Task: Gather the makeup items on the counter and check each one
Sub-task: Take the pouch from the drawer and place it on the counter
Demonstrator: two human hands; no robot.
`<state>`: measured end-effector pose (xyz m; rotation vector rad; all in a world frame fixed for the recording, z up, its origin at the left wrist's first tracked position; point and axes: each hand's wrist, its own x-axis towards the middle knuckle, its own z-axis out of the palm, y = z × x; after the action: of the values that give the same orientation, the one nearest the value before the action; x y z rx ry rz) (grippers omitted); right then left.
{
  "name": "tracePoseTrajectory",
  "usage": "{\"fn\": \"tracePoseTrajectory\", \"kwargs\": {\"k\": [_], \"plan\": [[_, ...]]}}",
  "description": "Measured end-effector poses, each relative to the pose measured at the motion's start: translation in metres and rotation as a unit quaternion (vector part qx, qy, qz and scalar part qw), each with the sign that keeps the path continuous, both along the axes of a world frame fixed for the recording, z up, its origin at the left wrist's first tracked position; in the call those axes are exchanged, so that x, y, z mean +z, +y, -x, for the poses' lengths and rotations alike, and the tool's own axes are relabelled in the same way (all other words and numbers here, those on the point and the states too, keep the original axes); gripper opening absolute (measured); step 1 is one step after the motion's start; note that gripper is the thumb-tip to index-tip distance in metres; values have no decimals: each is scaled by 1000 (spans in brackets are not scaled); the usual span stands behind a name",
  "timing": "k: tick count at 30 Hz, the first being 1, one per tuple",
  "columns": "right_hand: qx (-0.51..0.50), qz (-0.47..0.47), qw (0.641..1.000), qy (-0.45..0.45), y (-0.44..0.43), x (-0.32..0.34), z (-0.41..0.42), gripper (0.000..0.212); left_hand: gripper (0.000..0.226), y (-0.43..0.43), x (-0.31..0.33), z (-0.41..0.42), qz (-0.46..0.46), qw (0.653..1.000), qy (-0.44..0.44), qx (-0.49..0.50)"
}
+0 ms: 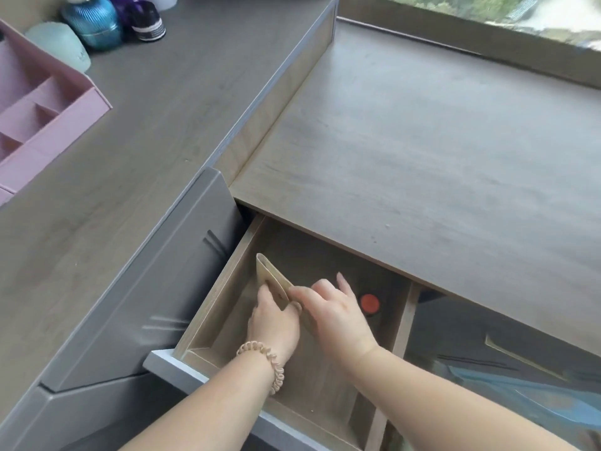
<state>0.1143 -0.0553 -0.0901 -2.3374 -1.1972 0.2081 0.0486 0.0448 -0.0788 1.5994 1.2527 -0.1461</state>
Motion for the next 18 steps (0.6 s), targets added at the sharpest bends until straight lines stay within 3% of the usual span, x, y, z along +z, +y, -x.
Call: {"fn": "tracePoseTrajectory", "kwargs": {"k": [4, 7, 10, 18], "plan": [[-108, -146, 983, 21, -34, 62, -23, 38, 73, -32, 51, -21, 90, 980, -172, 32], [-175, -208, 961, 53, -77, 111, -42, 39, 68, -64, 87, -48, 141, 965, -217, -40], [-244, -223, 942, 50, -126, 134, -66, 44, 73, -97, 116, -82, 103, 961, -231, -116], [-411, -186, 891, 51, -325, 165, -123, 46, 81, -271, 163, -181, -20, 907, -249, -340]]}}
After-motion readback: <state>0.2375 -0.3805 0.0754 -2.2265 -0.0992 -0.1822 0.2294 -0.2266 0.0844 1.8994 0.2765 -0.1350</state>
